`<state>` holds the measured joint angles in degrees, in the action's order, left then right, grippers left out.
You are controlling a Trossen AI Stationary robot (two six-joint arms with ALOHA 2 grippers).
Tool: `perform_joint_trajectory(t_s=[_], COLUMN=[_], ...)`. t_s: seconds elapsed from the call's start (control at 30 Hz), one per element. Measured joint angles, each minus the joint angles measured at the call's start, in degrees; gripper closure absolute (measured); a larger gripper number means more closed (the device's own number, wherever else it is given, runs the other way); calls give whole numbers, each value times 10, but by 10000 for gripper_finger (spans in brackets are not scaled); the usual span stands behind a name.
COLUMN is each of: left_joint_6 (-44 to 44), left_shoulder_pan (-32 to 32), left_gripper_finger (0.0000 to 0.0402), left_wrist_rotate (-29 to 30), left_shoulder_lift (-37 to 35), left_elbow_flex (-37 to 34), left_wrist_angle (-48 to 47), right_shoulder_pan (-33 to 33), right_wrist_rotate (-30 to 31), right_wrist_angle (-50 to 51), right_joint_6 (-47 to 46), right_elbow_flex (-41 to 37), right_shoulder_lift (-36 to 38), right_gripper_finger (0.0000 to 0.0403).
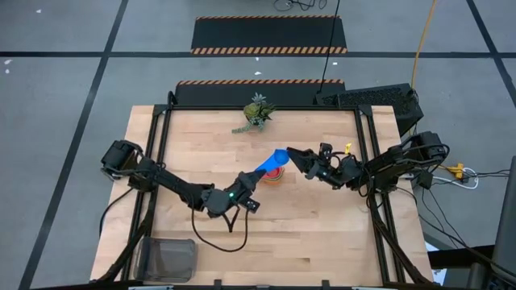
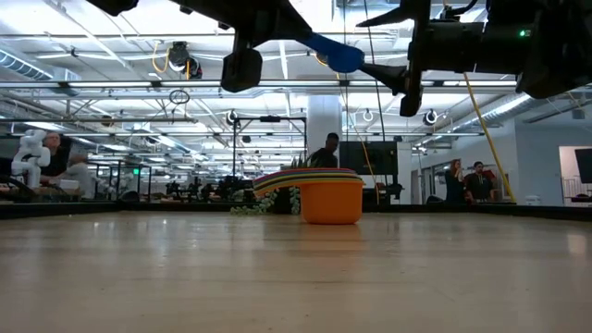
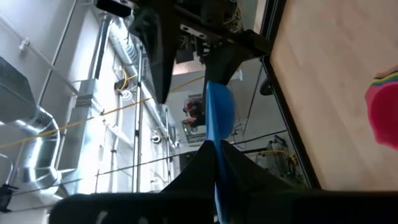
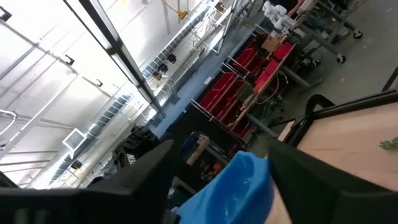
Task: Nest measuring cups in basket
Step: Stack the blue measuring cup on top of the red measuring cup
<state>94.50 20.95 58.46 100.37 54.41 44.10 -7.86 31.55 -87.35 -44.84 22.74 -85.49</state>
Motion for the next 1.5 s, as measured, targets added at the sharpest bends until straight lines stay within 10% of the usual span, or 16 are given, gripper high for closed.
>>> perform_joint_trajectory(t_s=[0.33, 0.73, 1.07, 1.5], left_joint_6=[-54, -128, -209, -266], left_shoulder_pan=[-6, 14, 26, 39], left_gripper_finger=[397, 398, 398, 398], left_wrist_rotate=[3, 1, 4, -9], left_shoulder_lift=[2, 2, 1, 1], left_elbow_flex=[-2, -2, -4, -4], left_wrist_angle=[11, 2, -68, -118], right_shoulder_pan=[0, 0, -1, -1], right_wrist_rotate=[71, 92, 87, 86], right_wrist_angle=[11, 150, 423, 494], right_joint_6=[78, 280, 291, 254], right_elbow_flex=[-15, -32, -32, -32], right_shoulder_lift=[2, 119, 308, 351], right_gripper_finger=[58, 72, 85, 85])
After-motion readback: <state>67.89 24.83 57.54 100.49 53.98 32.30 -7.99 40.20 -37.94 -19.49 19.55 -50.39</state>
